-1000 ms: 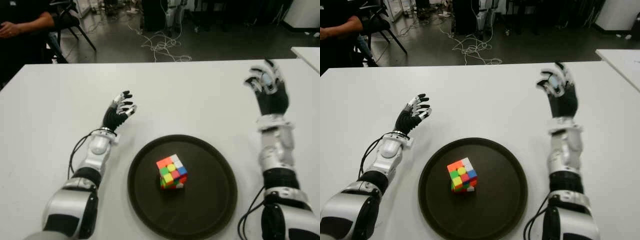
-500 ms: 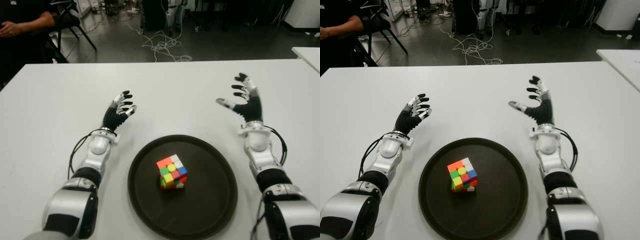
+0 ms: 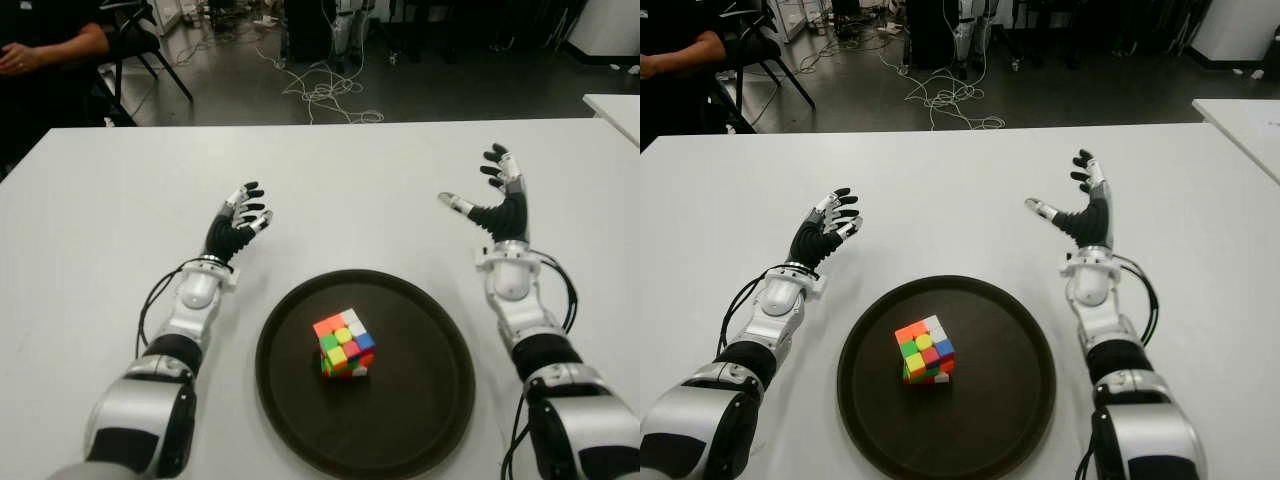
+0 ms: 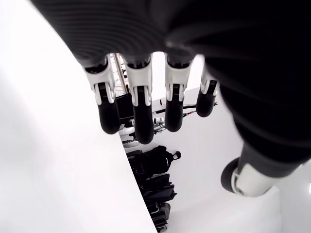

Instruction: Pick up the Rubik's Cube and put it in the plate

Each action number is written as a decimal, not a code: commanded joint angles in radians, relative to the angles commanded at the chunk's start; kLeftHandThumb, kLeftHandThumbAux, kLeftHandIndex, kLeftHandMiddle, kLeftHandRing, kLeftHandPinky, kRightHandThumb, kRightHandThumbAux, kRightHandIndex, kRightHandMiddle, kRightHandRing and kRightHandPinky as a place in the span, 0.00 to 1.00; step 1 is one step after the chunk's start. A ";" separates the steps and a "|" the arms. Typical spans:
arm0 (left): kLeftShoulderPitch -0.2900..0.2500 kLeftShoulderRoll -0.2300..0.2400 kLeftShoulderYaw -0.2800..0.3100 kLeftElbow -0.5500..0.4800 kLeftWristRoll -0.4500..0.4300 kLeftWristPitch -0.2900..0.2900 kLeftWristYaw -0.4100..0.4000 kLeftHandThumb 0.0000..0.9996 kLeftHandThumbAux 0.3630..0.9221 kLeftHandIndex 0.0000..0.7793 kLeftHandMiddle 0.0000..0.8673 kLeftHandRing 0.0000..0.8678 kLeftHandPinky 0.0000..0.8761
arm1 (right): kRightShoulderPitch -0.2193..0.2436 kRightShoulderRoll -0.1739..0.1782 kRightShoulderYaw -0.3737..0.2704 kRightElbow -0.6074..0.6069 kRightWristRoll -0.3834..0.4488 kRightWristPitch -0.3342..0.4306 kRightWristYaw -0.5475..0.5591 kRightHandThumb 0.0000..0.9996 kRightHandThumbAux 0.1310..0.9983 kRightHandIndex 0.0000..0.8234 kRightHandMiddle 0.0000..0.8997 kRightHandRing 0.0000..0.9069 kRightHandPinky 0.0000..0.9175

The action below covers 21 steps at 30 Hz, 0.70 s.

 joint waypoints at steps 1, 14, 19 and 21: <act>0.000 -0.001 -0.001 0.001 0.000 -0.001 0.000 0.11 0.48 0.16 0.21 0.22 0.23 | 0.002 0.000 -0.003 -0.003 0.006 0.001 0.007 0.00 0.80 0.13 0.22 0.21 0.20; 0.009 0.000 0.000 -0.003 -0.001 -0.014 -0.002 0.10 0.49 0.17 0.20 0.23 0.25 | 0.014 0.018 -0.030 -0.010 0.084 -0.005 0.088 0.00 0.80 0.18 0.25 0.23 0.20; 0.010 -0.001 0.002 -0.003 -0.004 -0.015 -0.006 0.11 0.48 0.18 0.21 0.24 0.26 | 0.023 0.020 -0.025 -0.018 0.078 -0.018 0.091 0.00 0.80 0.20 0.26 0.23 0.18; 0.011 -0.002 0.003 -0.003 -0.006 -0.014 -0.008 0.12 0.48 0.19 0.22 0.24 0.27 | 0.026 0.021 -0.025 -0.020 0.079 -0.024 0.097 0.00 0.80 0.20 0.26 0.23 0.20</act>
